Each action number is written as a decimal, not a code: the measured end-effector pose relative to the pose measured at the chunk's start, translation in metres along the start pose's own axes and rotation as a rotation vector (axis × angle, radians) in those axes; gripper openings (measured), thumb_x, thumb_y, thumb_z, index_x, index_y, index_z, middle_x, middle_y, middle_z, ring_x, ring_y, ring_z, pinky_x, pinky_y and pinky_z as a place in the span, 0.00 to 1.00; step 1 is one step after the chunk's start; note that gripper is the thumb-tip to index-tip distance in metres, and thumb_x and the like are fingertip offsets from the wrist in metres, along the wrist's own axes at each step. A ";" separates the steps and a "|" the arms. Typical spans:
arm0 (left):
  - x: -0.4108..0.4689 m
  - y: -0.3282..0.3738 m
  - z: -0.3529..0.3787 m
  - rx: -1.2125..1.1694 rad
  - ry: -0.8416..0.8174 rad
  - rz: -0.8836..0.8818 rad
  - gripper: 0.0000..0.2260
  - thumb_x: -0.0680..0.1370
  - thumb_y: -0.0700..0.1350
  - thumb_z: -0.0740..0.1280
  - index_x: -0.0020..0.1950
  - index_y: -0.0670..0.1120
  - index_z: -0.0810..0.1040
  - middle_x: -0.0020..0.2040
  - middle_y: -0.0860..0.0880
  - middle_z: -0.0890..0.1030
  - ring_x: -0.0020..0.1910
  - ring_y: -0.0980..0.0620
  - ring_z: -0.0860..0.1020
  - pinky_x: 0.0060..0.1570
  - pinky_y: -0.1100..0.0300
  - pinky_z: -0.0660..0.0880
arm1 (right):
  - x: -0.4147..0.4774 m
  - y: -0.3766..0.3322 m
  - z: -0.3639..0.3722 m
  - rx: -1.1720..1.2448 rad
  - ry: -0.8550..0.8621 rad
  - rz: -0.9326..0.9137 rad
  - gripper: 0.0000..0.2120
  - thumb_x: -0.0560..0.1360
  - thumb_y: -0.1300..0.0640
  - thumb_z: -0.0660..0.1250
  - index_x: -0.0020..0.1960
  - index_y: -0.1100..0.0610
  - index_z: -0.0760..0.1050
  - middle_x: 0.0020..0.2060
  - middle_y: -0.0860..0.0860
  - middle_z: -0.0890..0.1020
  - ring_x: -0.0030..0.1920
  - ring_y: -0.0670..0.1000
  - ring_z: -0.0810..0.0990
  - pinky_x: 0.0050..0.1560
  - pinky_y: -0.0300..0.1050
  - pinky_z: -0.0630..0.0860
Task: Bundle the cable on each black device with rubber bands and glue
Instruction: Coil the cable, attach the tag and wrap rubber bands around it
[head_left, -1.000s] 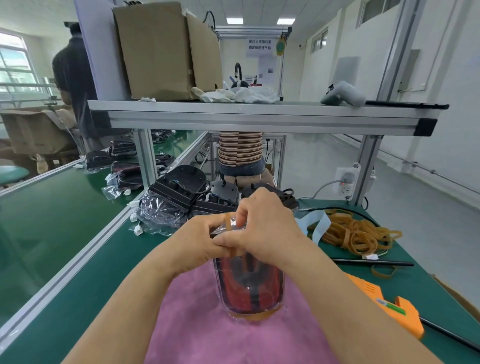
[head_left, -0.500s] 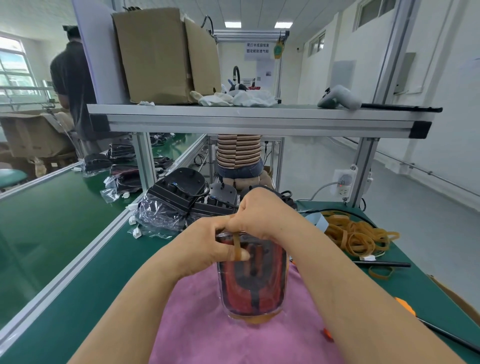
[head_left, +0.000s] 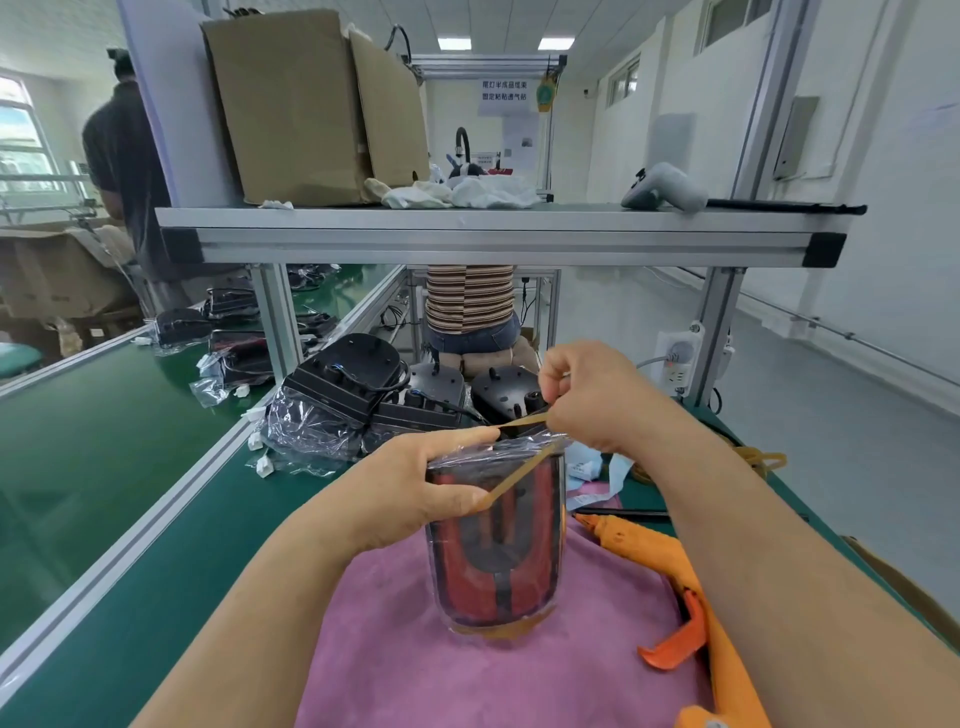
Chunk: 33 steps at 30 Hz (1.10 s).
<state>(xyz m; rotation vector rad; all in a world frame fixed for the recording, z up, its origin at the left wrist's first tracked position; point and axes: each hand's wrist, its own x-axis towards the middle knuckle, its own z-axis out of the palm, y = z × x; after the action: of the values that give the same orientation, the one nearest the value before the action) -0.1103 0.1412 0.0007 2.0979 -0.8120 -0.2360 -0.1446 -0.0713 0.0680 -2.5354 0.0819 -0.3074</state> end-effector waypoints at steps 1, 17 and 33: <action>0.001 0.001 0.000 0.007 -0.006 -0.001 0.26 0.74 0.48 0.74 0.65 0.71 0.72 0.58 0.70 0.79 0.56 0.68 0.78 0.59 0.64 0.73 | 0.000 0.005 -0.001 0.039 0.004 0.017 0.14 0.68 0.71 0.63 0.35 0.53 0.76 0.35 0.50 0.79 0.37 0.50 0.77 0.30 0.40 0.72; 0.004 0.007 0.004 0.064 -0.010 0.030 0.30 0.73 0.53 0.74 0.70 0.71 0.66 0.61 0.72 0.76 0.60 0.70 0.75 0.58 0.66 0.72 | -0.002 0.058 0.022 -0.093 -0.308 0.023 0.12 0.78 0.60 0.63 0.45 0.51 0.84 0.79 0.46 0.57 0.66 0.50 0.74 0.57 0.44 0.74; -0.010 -0.023 0.010 -0.306 0.151 -0.033 0.26 0.67 0.49 0.76 0.64 0.59 0.78 0.59 0.63 0.81 0.57 0.61 0.80 0.48 0.71 0.76 | -0.003 0.045 0.040 0.397 -0.486 0.127 0.05 0.59 0.57 0.60 0.27 0.53 0.75 0.27 0.46 0.73 0.33 0.47 0.68 0.34 0.38 0.67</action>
<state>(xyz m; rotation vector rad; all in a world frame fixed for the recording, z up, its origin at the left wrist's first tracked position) -0.1121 0.1510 -0.0244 1.8176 -0.6098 -0.2029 -0.1379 -0.0868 0.0100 -2.1300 -0.0071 0.3173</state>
